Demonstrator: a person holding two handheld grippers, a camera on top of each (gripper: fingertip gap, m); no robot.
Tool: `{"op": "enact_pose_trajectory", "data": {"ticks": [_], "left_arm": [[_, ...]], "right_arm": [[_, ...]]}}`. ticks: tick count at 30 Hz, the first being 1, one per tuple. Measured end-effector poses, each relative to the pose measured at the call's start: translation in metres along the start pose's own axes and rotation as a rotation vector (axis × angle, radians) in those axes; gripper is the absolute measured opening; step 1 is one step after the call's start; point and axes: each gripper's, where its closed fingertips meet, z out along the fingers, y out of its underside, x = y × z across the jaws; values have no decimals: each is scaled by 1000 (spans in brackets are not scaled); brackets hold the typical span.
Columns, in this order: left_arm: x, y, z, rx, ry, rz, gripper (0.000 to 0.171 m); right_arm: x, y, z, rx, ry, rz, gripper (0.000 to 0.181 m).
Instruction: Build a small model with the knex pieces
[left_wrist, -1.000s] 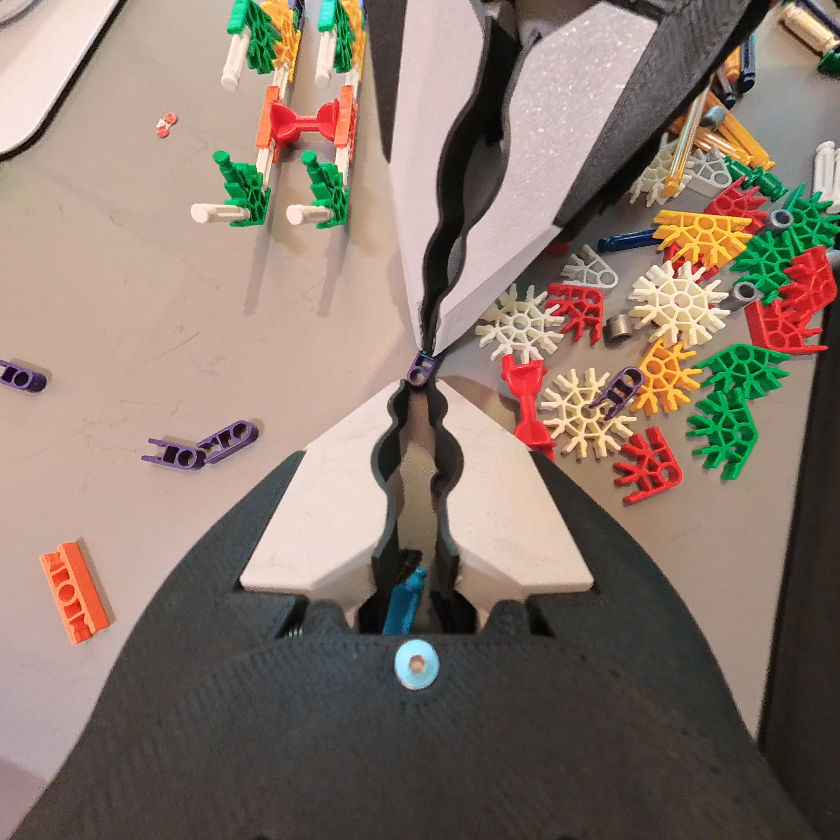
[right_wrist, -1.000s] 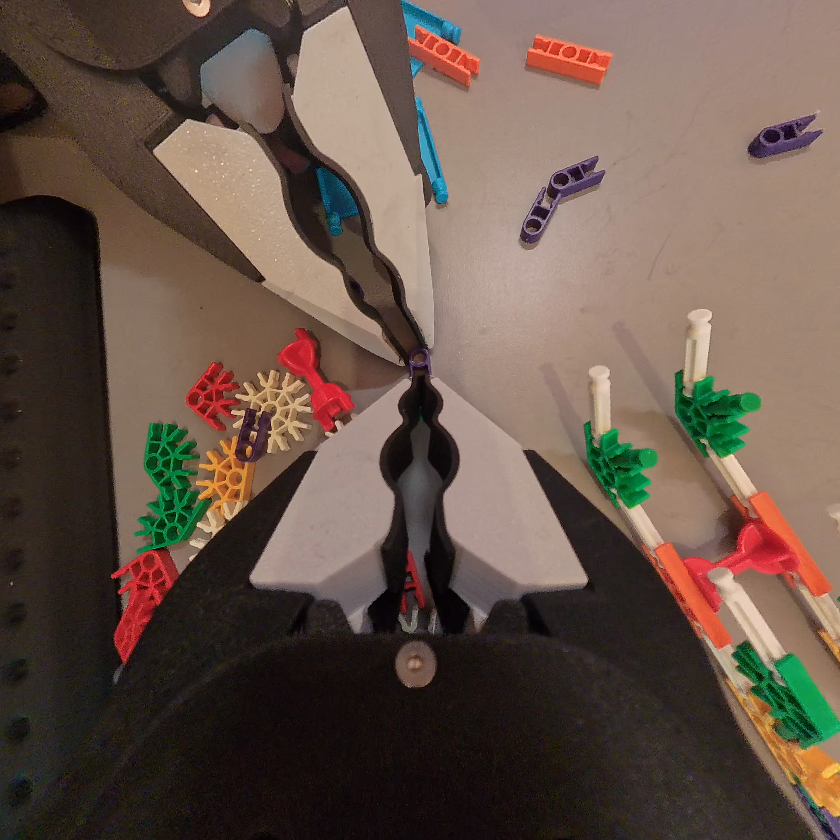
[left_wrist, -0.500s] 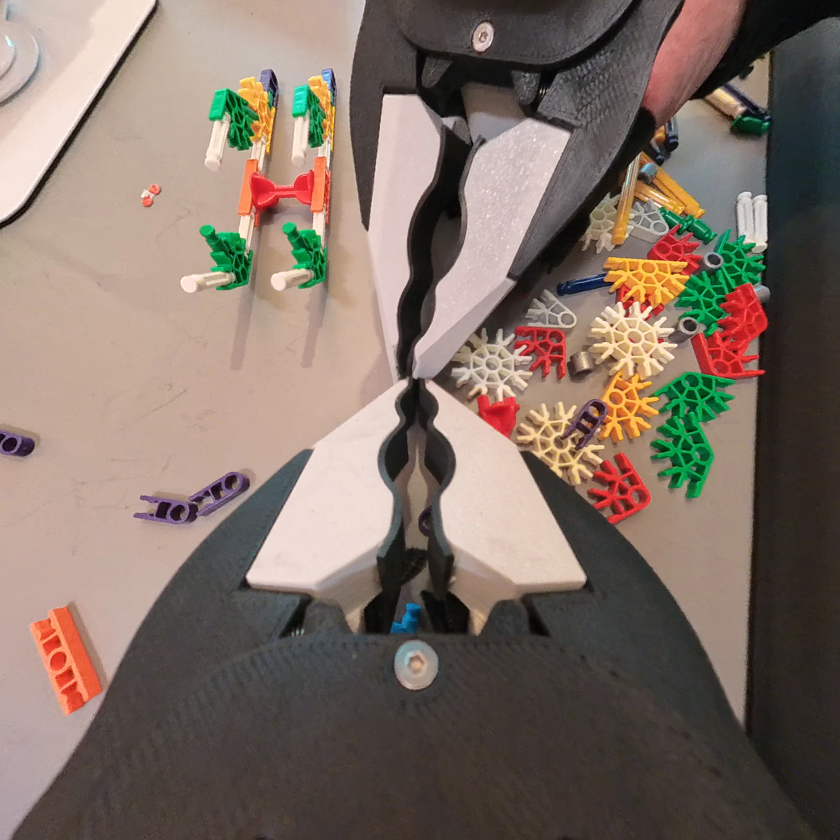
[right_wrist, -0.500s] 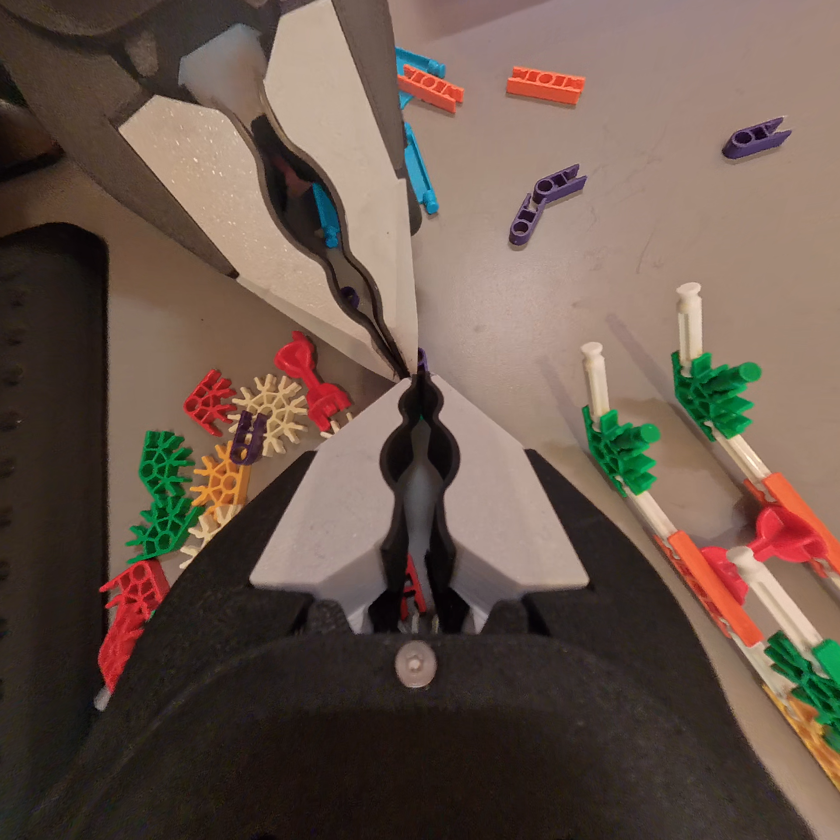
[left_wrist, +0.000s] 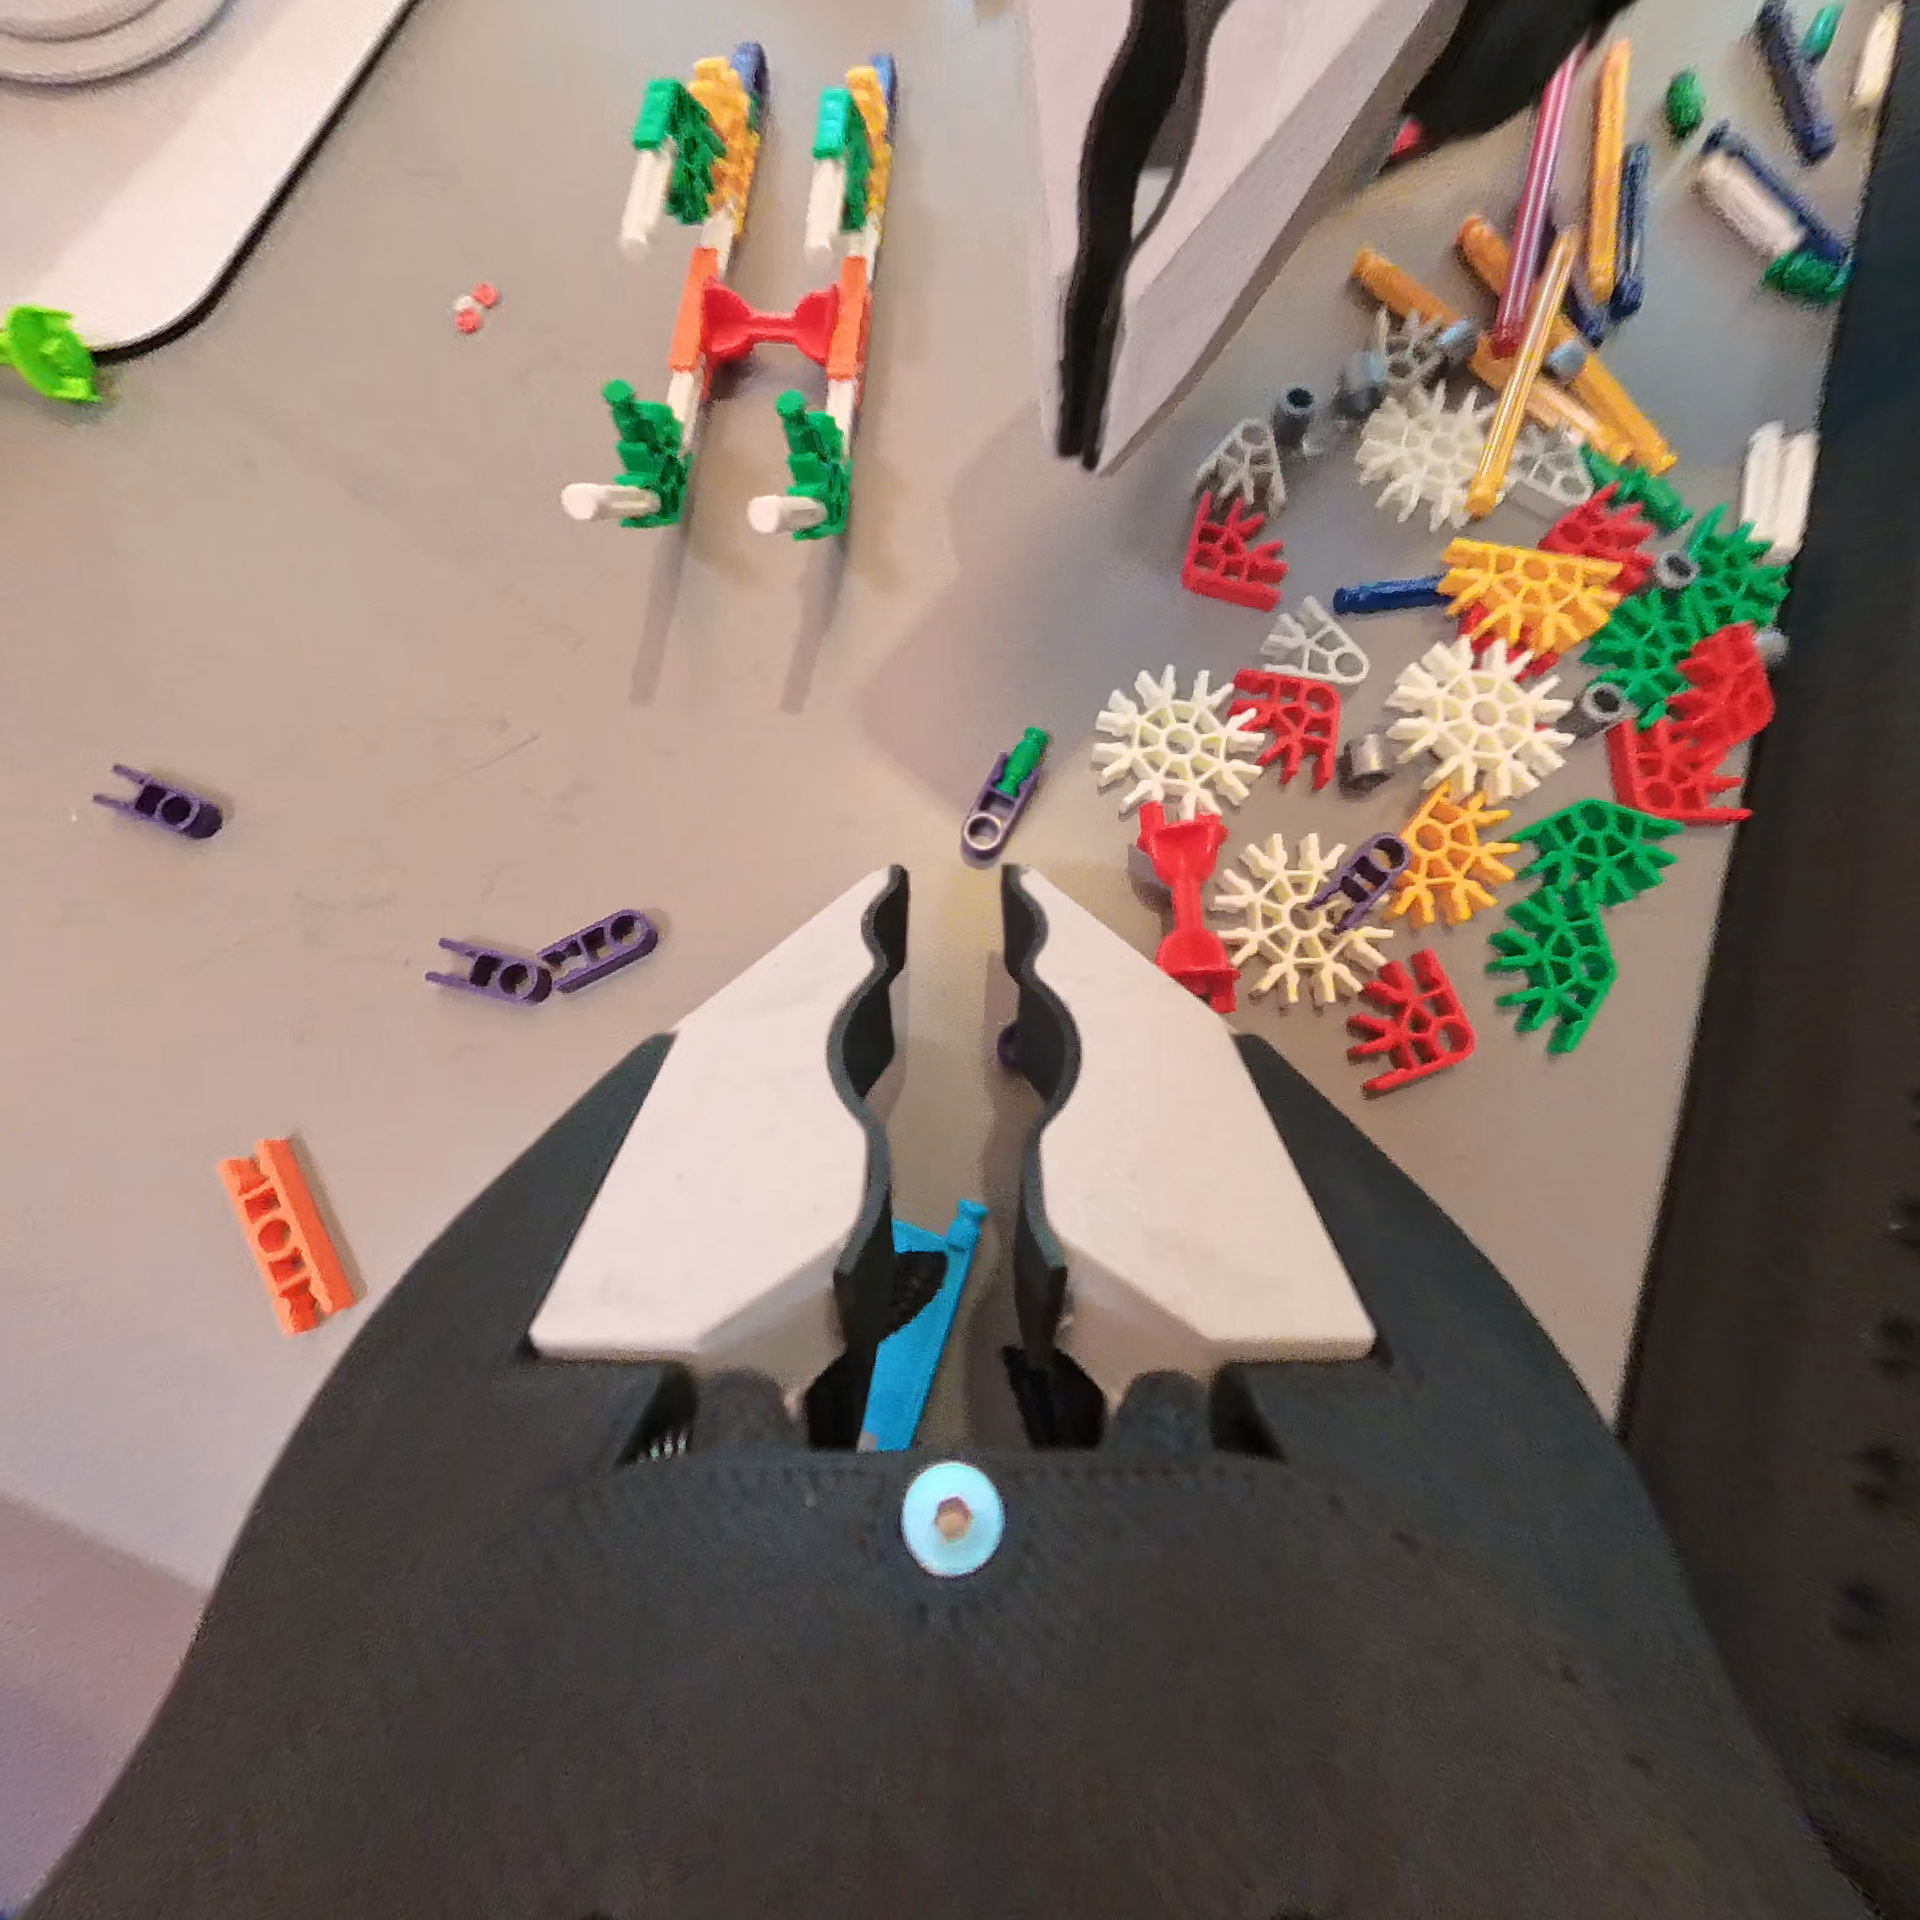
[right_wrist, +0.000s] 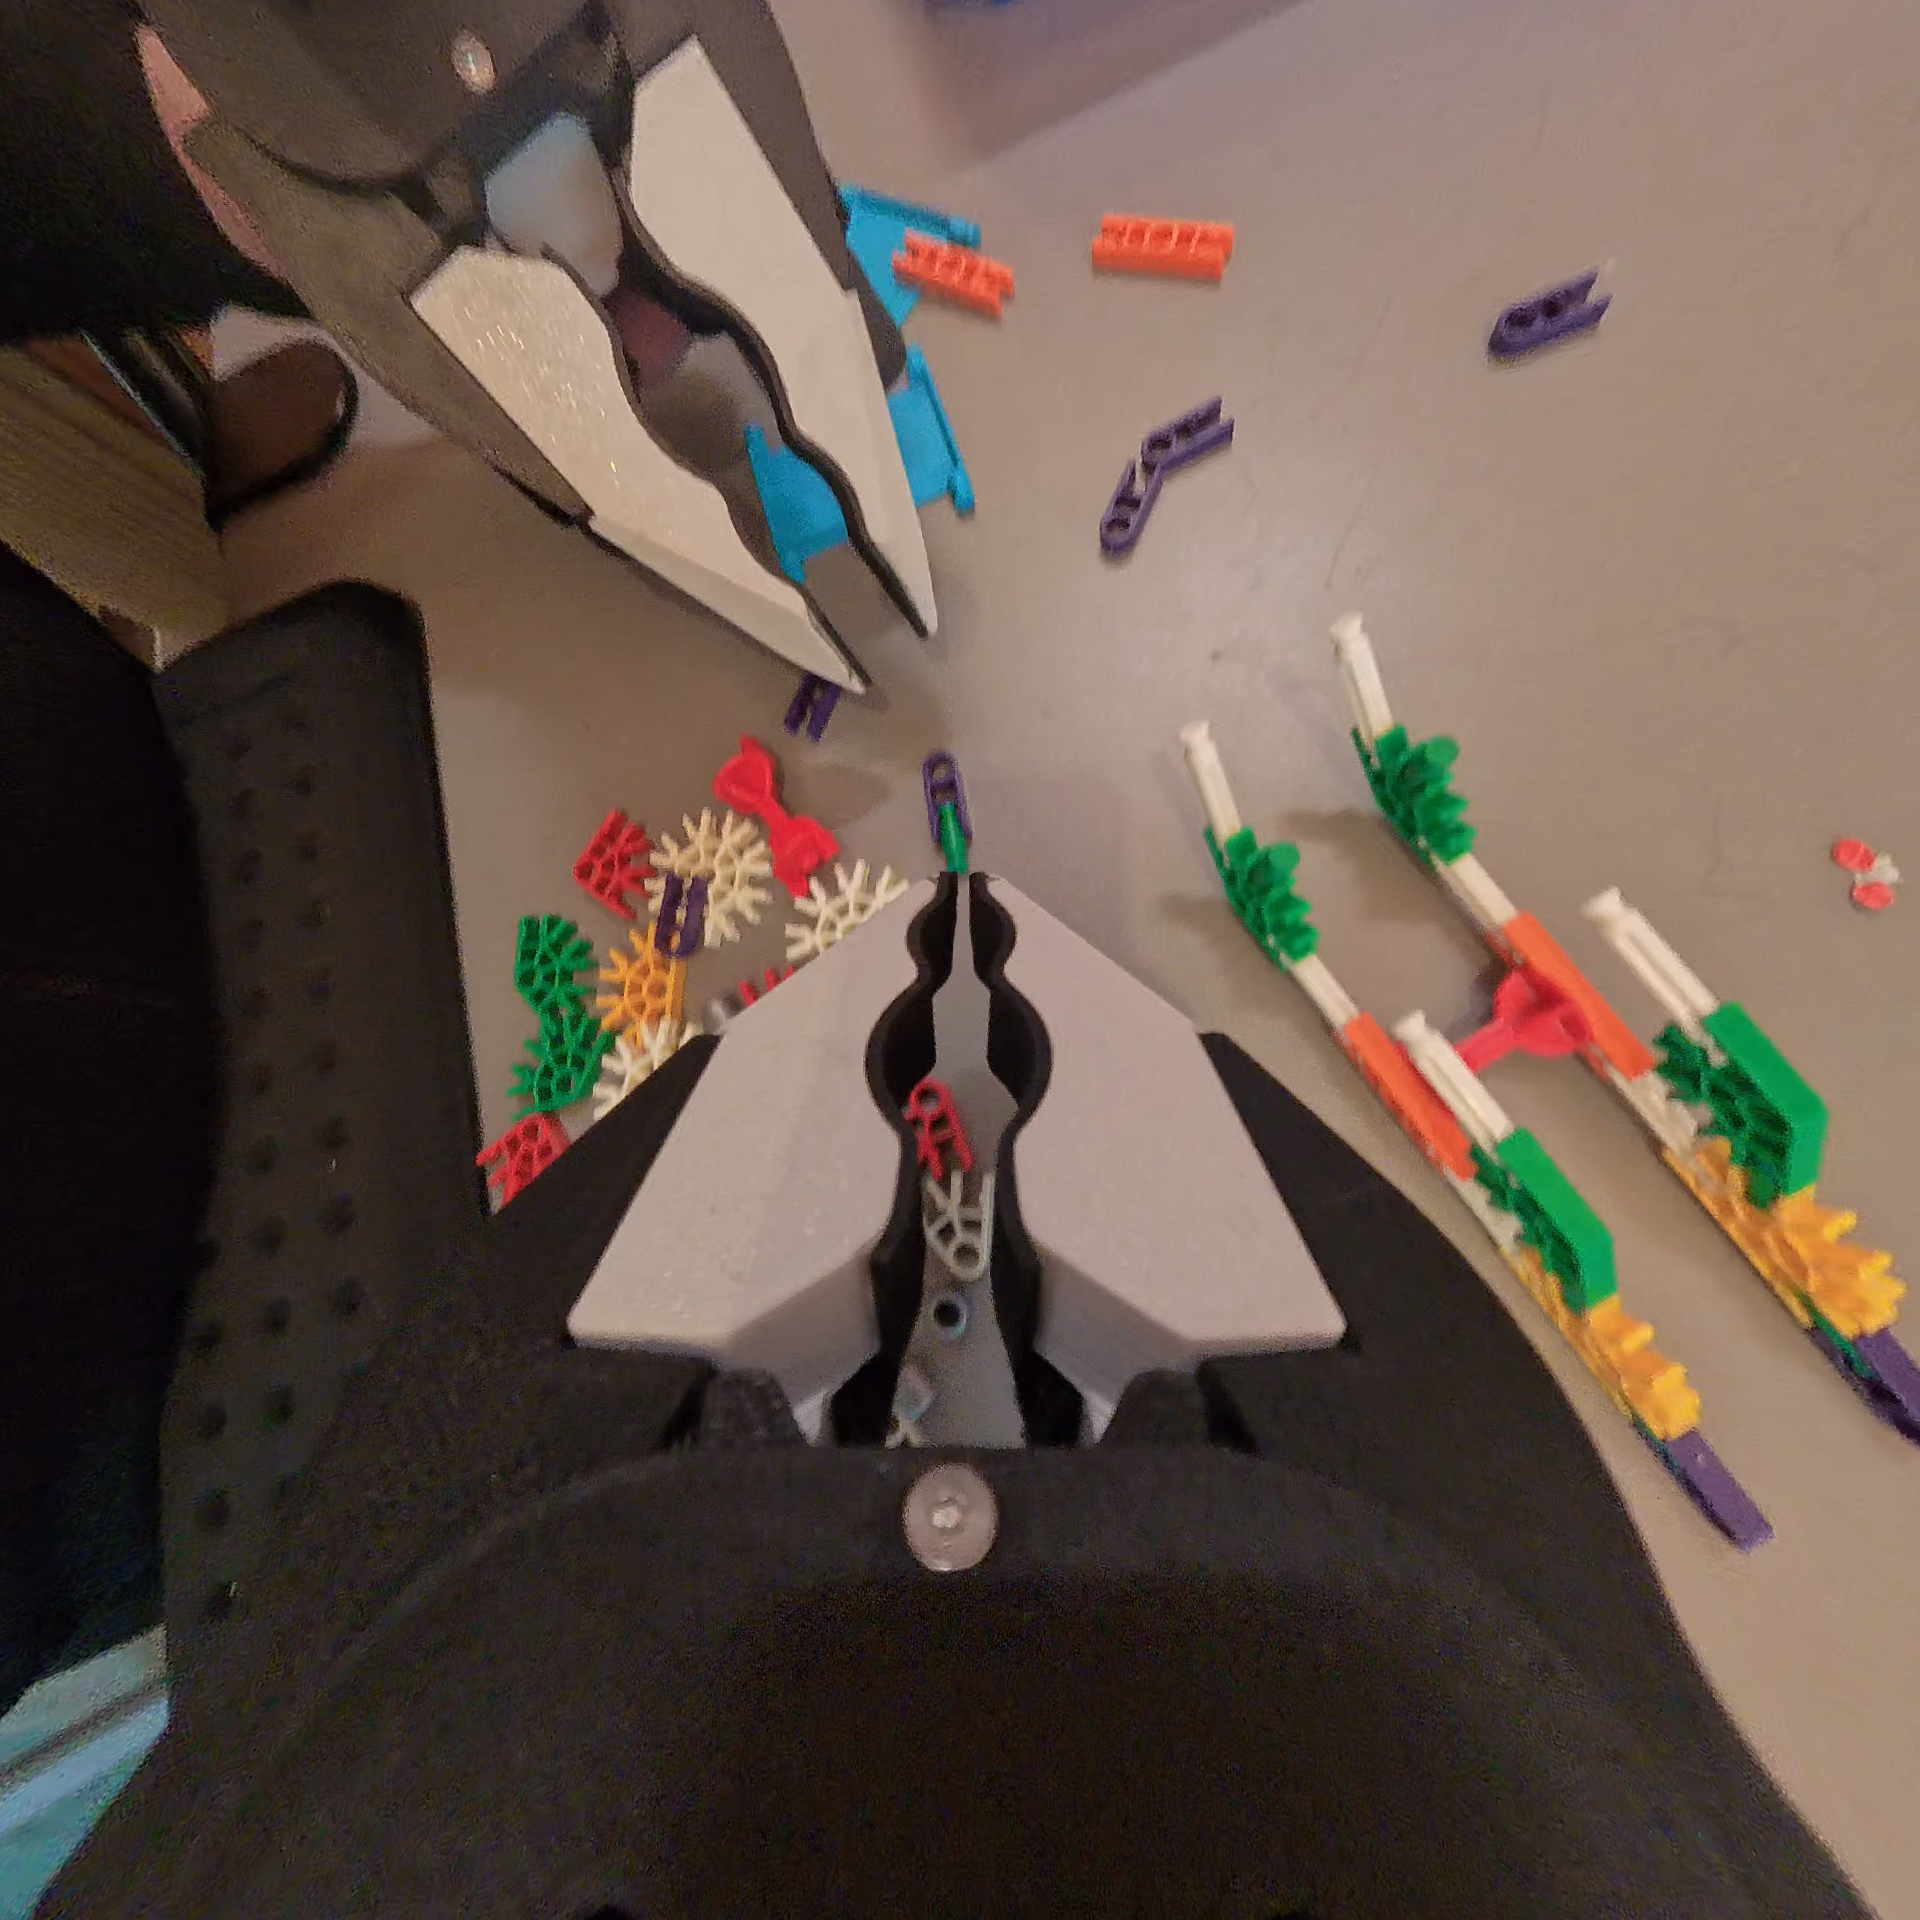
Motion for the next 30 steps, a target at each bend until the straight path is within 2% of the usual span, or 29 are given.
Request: {"op": "enact_pose_trajectory", "data": {"ticks": [4,8,10,12,15,20,24,27,30], "left_arm": [[8,-2,20,-77,9,99,22],[10,-2,36,-130,13,122,8],[6,-2,36,-132,-22,108,7],[7,-2,30,-105,-22,83,7],[-5,1,-1,-71,-91,4,7],[0,38,-45,-135,-135,-73,7],[19,59,-48,-149,-143,-122,7],[30,70,-46,-166,-158,-147,7],[34,77,-48,-153,-195,-186,7]], "right_arm": [[-11,10,-6,-10,-2,-20,3],[-14,16,-5,-19,11,-42,3],[-14,14,-4,-17,24,-58,3],[-15,8,-4,-2,27,-71,3],[-13,3,2,-24,54,-80,5],[-31,-11,40,-74,29,-116,12],[-38,-13,74,-137,28,-145,25],[-34,-11,84,-207,46,-141,17],[-39,-10,89,-239,2,-72,12]]}}
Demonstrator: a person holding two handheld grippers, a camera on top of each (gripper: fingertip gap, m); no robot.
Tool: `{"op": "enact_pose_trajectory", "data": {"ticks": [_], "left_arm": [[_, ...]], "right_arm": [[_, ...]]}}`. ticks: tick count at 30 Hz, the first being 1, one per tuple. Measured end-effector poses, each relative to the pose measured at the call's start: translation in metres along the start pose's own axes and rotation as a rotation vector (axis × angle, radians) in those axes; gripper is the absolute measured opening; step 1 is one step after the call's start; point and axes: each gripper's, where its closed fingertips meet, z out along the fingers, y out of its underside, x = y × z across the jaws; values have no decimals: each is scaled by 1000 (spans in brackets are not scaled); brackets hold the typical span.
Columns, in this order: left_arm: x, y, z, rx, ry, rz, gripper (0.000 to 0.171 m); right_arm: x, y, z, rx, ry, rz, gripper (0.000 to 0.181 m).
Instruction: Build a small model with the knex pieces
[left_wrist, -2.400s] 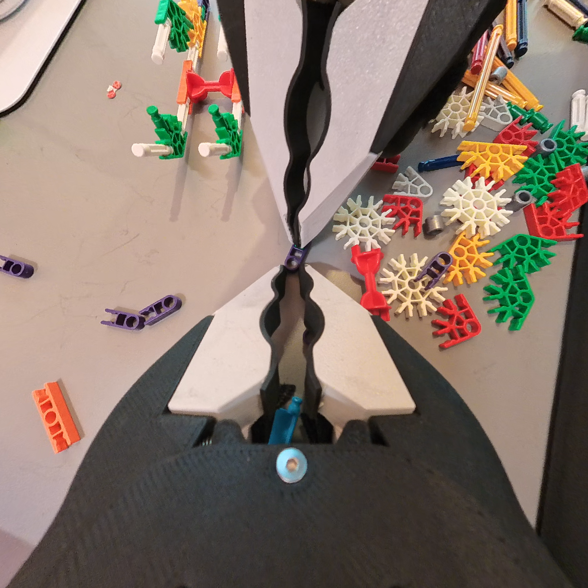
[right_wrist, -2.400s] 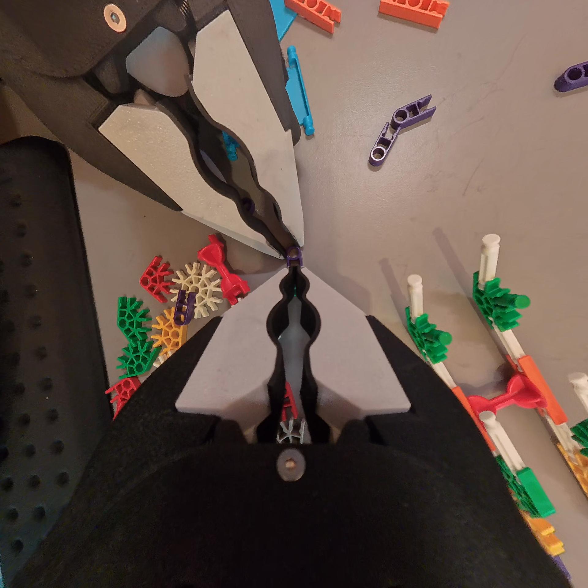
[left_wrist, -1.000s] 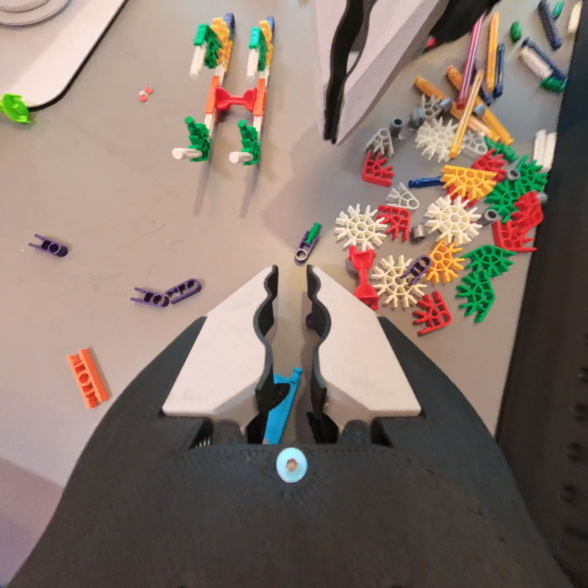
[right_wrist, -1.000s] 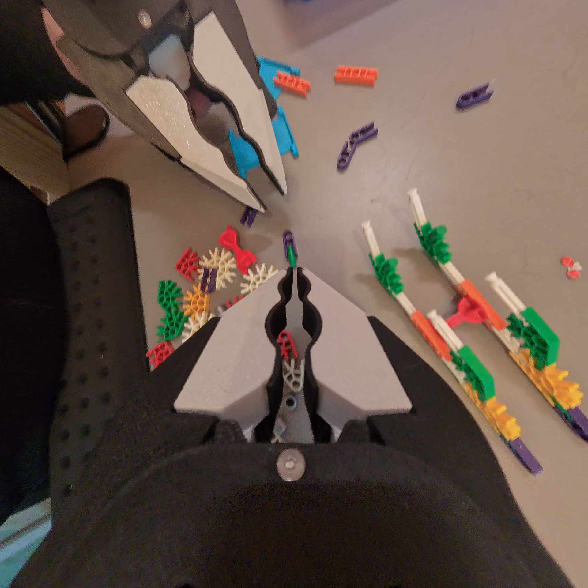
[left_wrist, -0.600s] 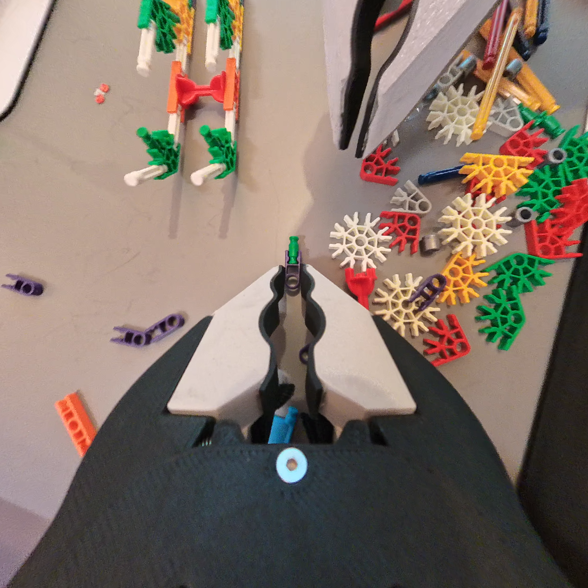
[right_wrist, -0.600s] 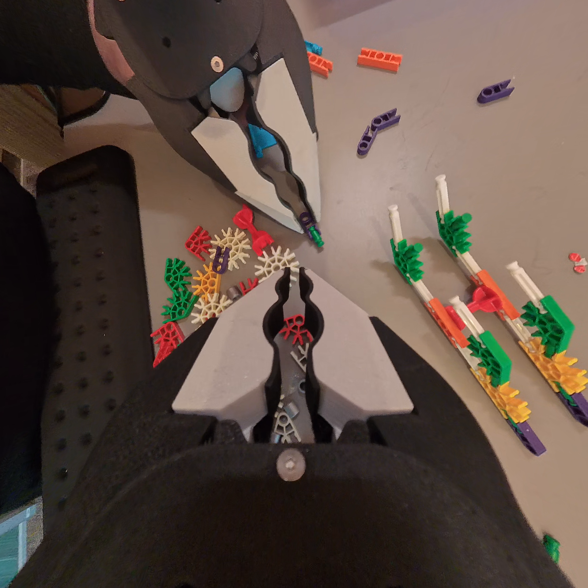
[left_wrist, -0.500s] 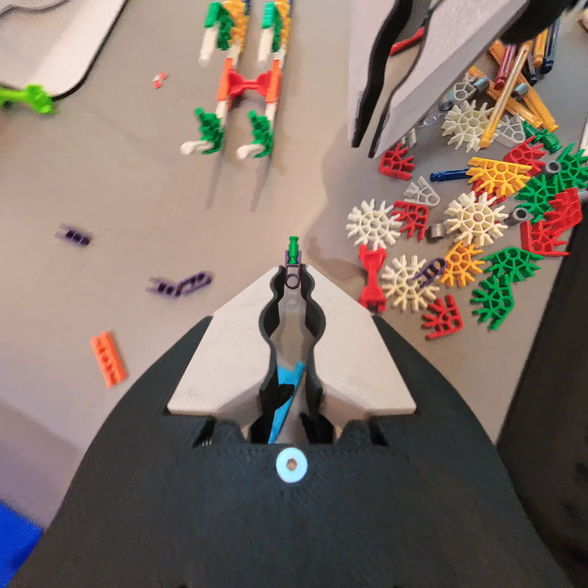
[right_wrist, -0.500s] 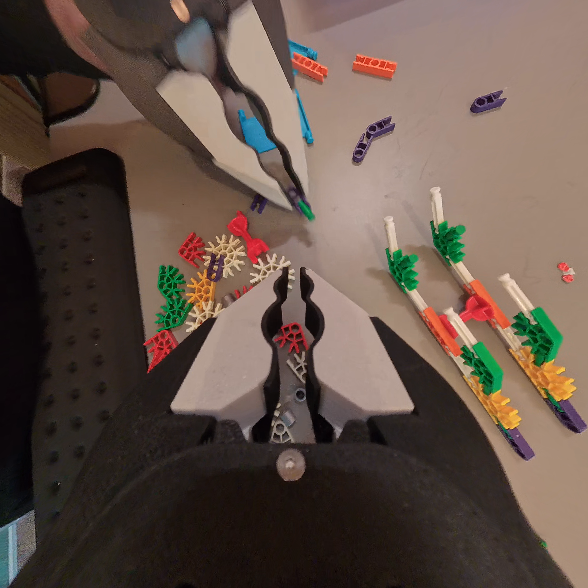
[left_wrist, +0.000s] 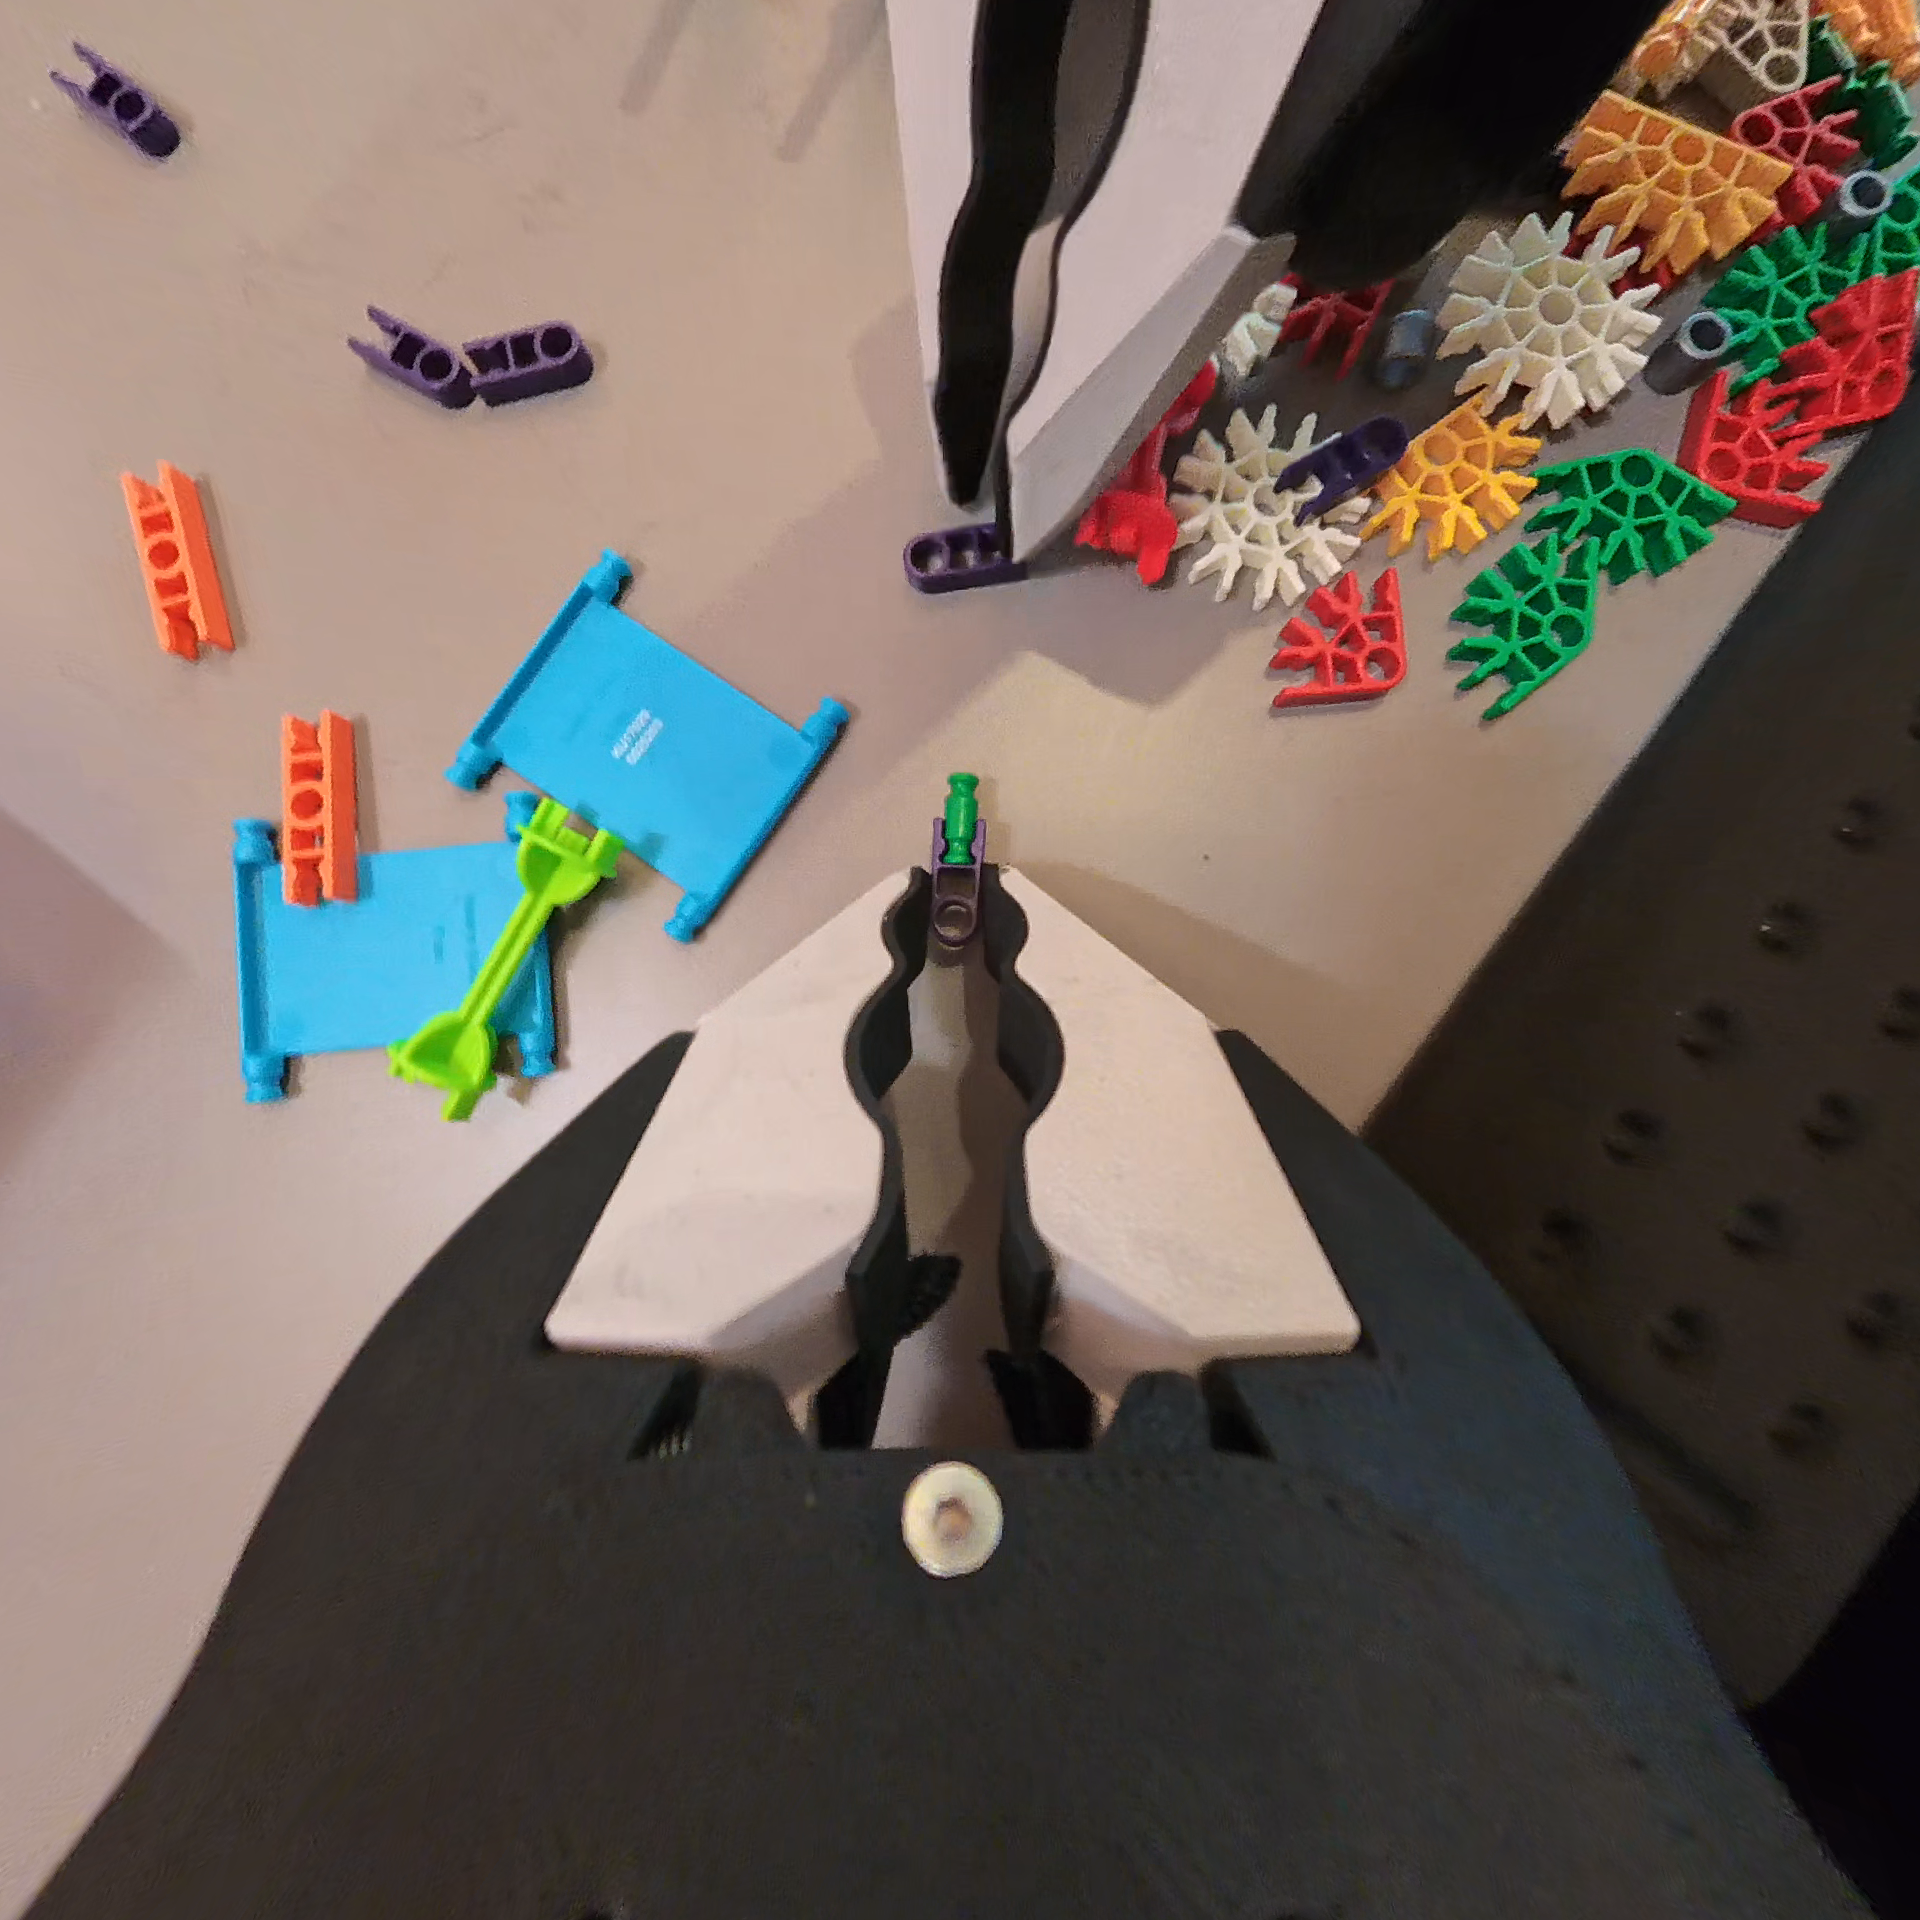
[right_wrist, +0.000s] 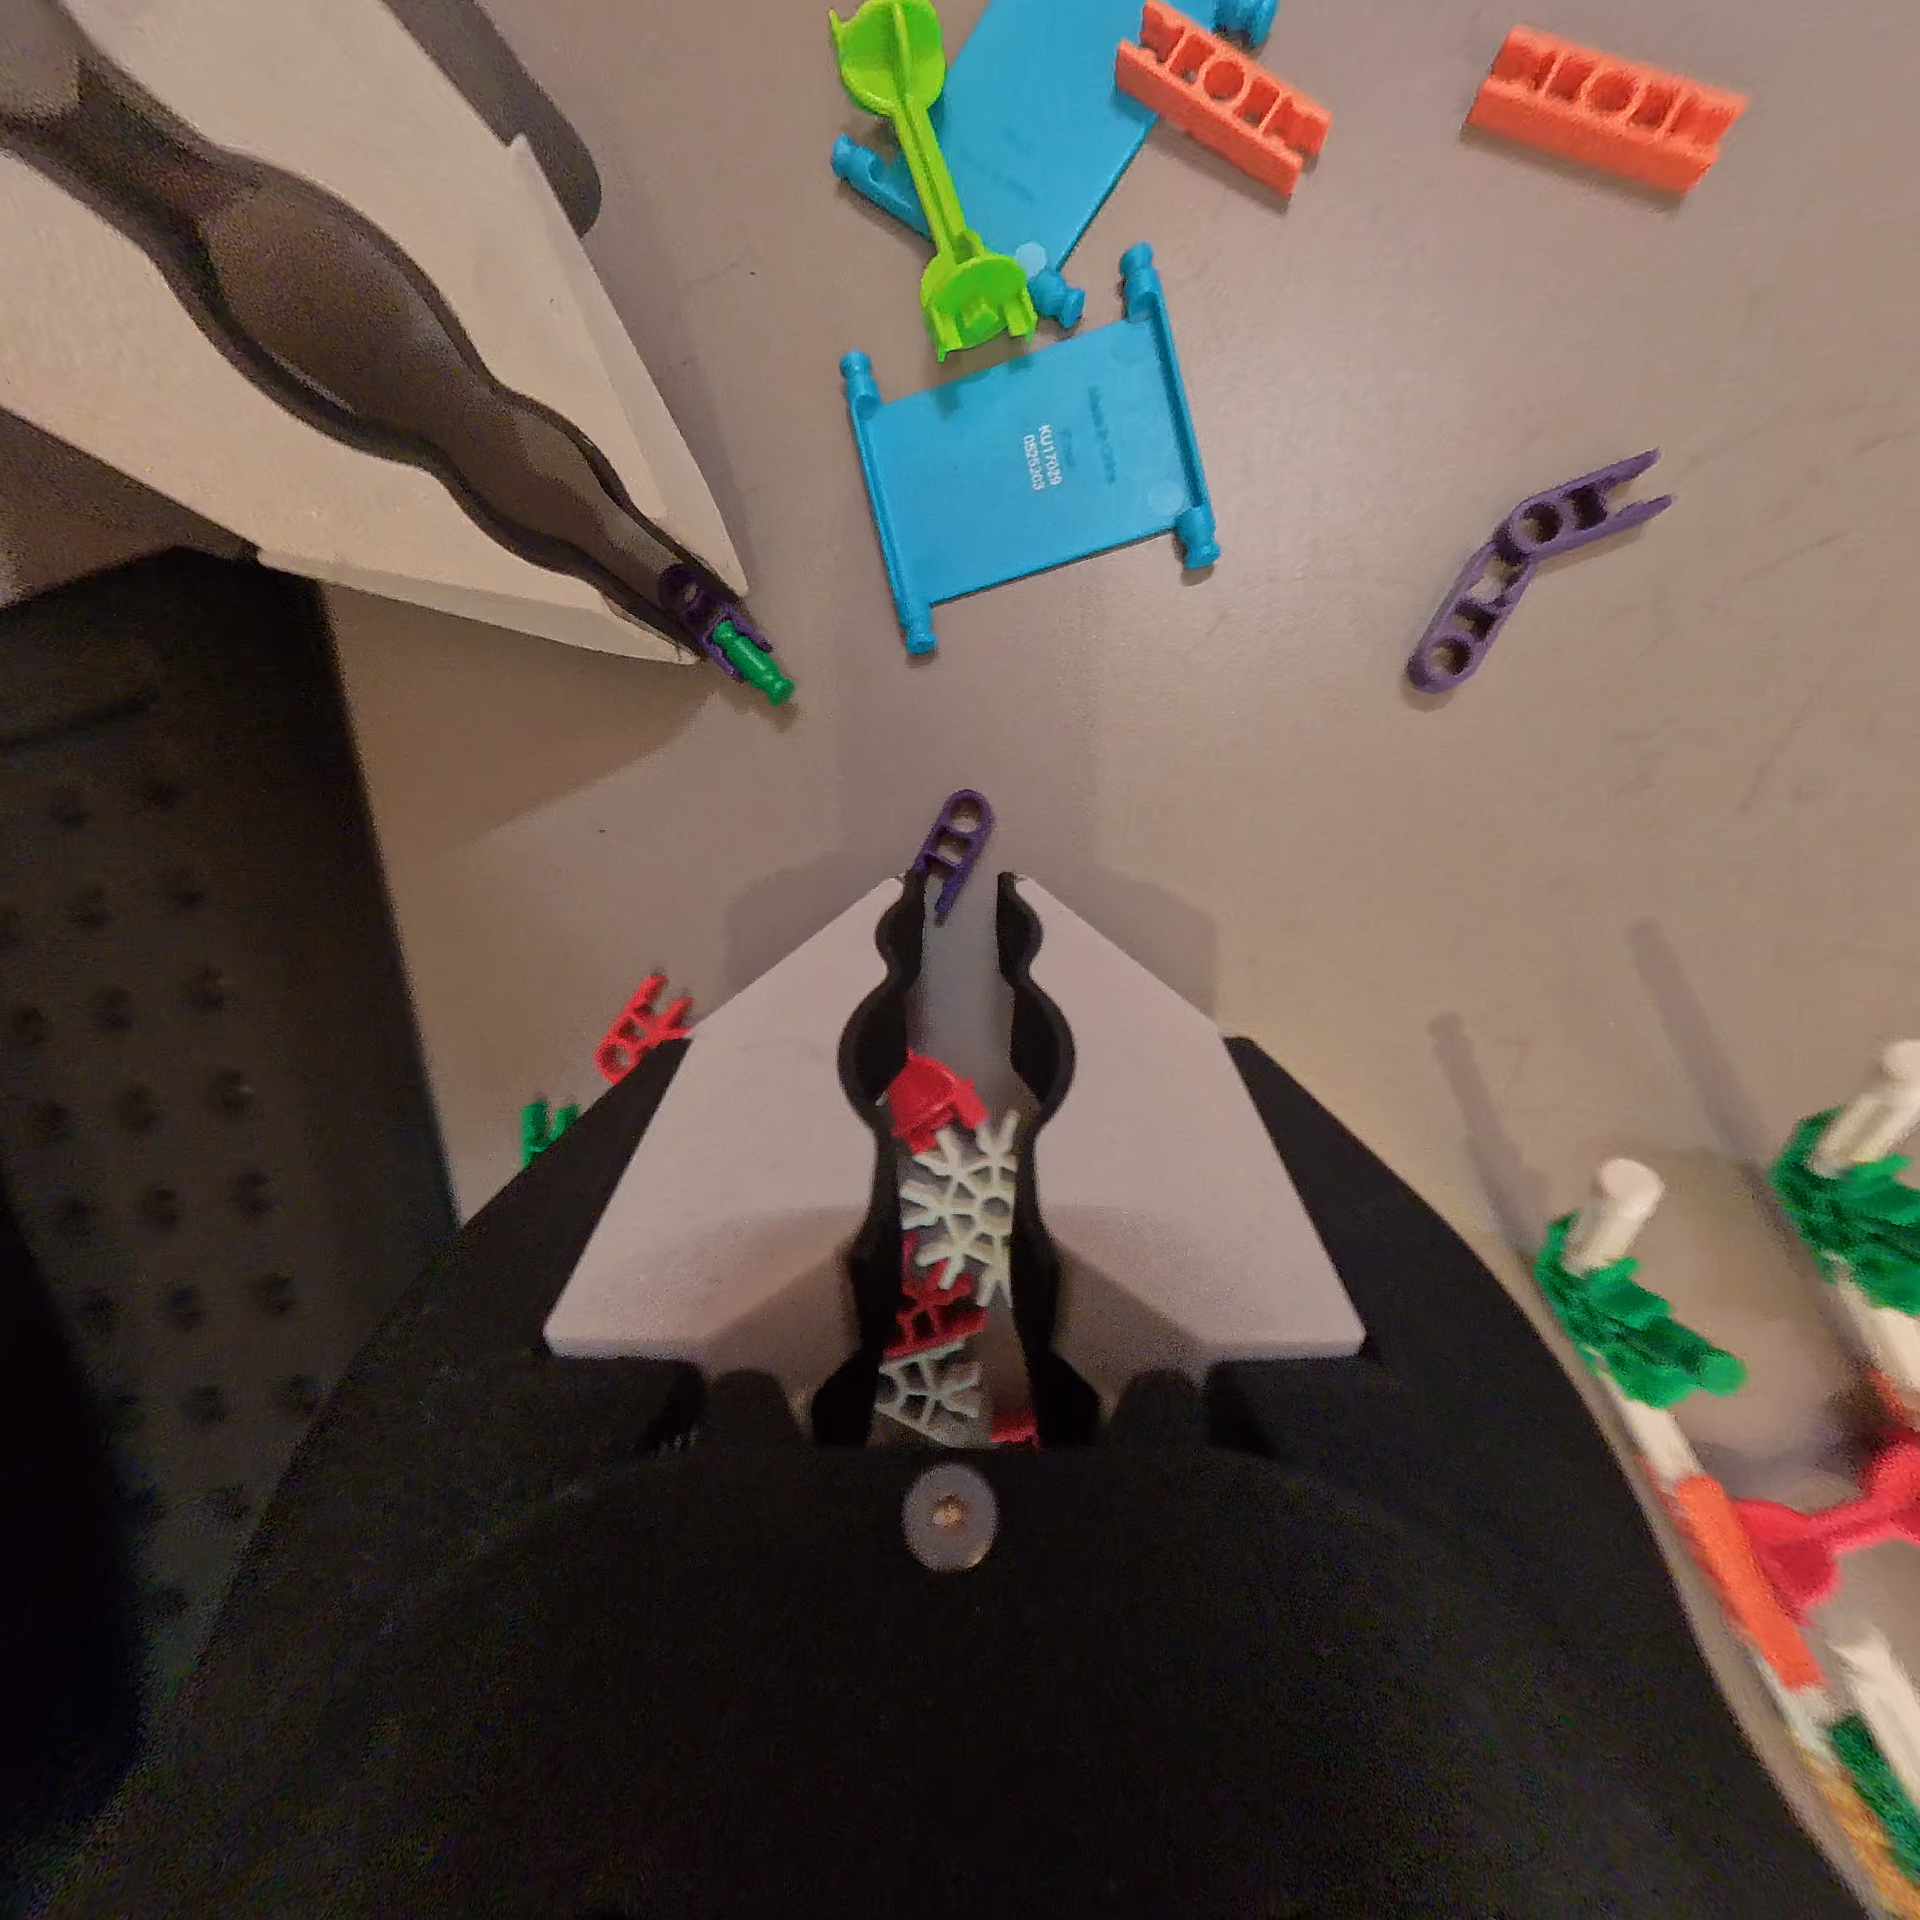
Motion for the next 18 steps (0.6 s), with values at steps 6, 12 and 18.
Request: {"op": "enact_pose_trajectory", "data": {"ticks": [6,12,18], "left_arm": [[4,9,-2,8,-42,-46,10],[7,13,-5,16,-50,-72,13],[7,16,-7,15,-54,-76,12]], "right_arm": [[-22,-2,5,-6,-122,162,10],[-18,-5,-1,30,-65,-41,16],[-11,-13,0,-57,-22,-459,19]]}}
